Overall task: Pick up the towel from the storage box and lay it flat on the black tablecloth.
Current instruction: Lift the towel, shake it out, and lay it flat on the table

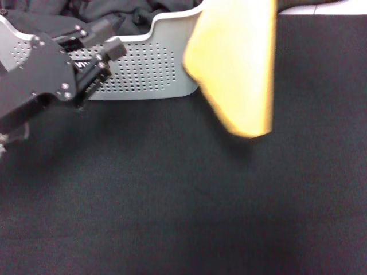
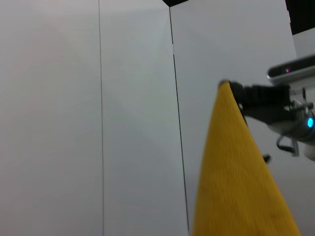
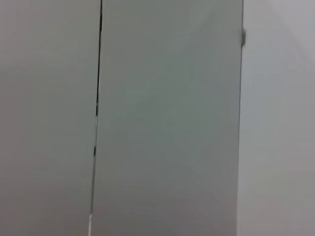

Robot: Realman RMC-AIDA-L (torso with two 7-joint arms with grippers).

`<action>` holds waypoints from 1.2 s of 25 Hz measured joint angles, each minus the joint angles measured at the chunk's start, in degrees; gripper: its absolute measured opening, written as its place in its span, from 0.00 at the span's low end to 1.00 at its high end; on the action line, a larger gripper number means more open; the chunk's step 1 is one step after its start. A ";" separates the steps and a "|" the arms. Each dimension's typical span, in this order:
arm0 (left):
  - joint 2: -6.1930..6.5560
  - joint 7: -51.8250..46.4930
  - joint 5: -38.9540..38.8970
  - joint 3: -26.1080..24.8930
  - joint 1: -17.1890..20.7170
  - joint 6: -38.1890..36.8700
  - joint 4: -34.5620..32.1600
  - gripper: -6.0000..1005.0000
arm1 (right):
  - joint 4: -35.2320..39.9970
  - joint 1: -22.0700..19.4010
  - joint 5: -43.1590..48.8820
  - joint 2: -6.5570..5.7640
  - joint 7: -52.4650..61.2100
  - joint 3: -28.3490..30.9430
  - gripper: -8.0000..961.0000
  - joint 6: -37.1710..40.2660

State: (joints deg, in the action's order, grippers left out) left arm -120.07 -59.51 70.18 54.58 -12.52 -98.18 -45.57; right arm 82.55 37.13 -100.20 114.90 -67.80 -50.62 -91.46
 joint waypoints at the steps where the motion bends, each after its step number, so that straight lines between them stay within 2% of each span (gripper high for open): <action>1: 0.00 0.61 0.05 0.36 -0.33 0.00 1.28 0.30 | 0.06 0.39 -0.56 -0.02 -0.23 0.02 0.03 0.79; 5: -0.03 3.61 -0.13 2.23 -1.67 0.05 7.43 0.30 | 0.18 1.17 -2.98 -0.09 -2.10 1.04 0.03 2.97; 8: -0.11 6.62 -0.24 3.48 -3.67 0.04 15.44 0.31 | 0.19 1.34 -4.60 0.00 -3.99 2.19 0.03 3.54; 11: -0.16 9.84 -0.38 4.40 -5.68 -0.03 22.81 0.31 | -0.18 1.38 -6.58 -0.44 -5.35 2.44 0.03 2.84; 15: -0.40 12.02 -1.33 4.60 -7.29 -0.77 28.54 0.31 | -0.44 0.95 -9.48 -0.74 -7.06 2.46 0.04 1.08; 20: -0.51 12.57 -1.61 5.00 -10.79 -1.02 35.57 0.31 | -1.56 0.25 -12.90 -0.23 -9.50 2.63 0.04 1.20; 25: -0.68 11.18 -1.51 8.03 -14.16 -1.95 39.30 0.32 | -4.45 1.20 -14.34 0.30 -11.48 2.27 0.04 1.26; 30: -0.69 7.06 -1.47 12.10 -17.21 -2.42 39.95 0.32 | -8.01 2.97 -14.46 0.63 -13.95 1.90 0.04 2.02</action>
State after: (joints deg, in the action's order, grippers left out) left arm -120.76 -52.45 68.71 66.67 -29.74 -100.60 -5.62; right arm 74.54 40.10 -114.67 115.52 -81.76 -48.72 -89.45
